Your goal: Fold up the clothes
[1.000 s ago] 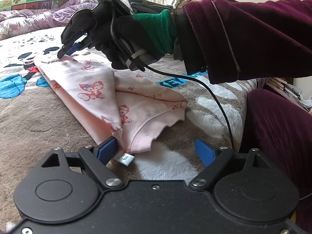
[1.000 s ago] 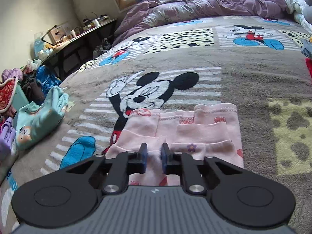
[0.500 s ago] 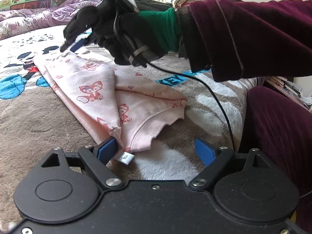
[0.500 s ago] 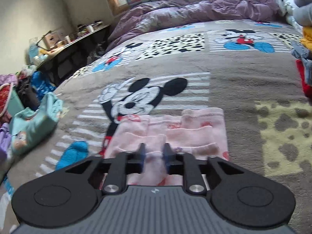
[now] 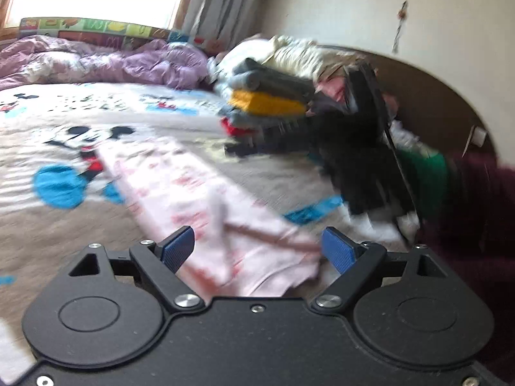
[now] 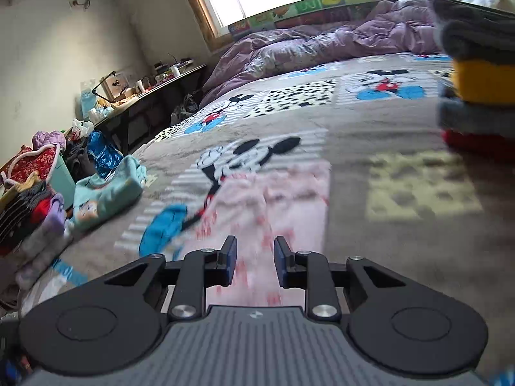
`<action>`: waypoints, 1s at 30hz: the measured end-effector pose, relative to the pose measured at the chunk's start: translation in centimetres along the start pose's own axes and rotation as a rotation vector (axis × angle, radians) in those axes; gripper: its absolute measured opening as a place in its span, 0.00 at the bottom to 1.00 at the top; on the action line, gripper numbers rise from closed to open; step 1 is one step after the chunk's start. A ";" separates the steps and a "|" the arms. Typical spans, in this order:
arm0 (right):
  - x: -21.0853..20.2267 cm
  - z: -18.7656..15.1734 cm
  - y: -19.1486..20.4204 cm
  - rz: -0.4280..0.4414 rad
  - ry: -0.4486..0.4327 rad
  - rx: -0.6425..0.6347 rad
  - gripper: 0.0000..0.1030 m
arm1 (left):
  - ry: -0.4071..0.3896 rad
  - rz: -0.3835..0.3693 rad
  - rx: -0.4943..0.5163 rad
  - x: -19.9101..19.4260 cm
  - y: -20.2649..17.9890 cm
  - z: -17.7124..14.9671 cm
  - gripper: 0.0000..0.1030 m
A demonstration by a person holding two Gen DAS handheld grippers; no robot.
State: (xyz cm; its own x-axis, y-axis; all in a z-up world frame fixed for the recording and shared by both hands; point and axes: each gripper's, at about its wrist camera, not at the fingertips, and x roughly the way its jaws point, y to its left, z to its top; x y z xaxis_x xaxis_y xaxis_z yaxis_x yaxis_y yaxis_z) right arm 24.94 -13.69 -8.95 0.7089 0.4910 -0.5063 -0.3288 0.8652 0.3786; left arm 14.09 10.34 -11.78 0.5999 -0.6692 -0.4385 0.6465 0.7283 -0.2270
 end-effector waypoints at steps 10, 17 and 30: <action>-6.2 -8.0 -0.6 -0.047 0.036 -0.127 0.29 | 0.162 0.080 0.076 3.4 -1.9 -1.2 0.84; -9.1 -11.1 1.2 -0.071 0.016 -0.396 0.29 | 0.138 0.257 0.280 -0.9 -4.0 -3.3 0.84; -7.9 -17.7 6.1 -0.220 -0.038 -1.127 0.56 | 0.186 0.551 0.980 3.0 -7.2 -6.7 0.78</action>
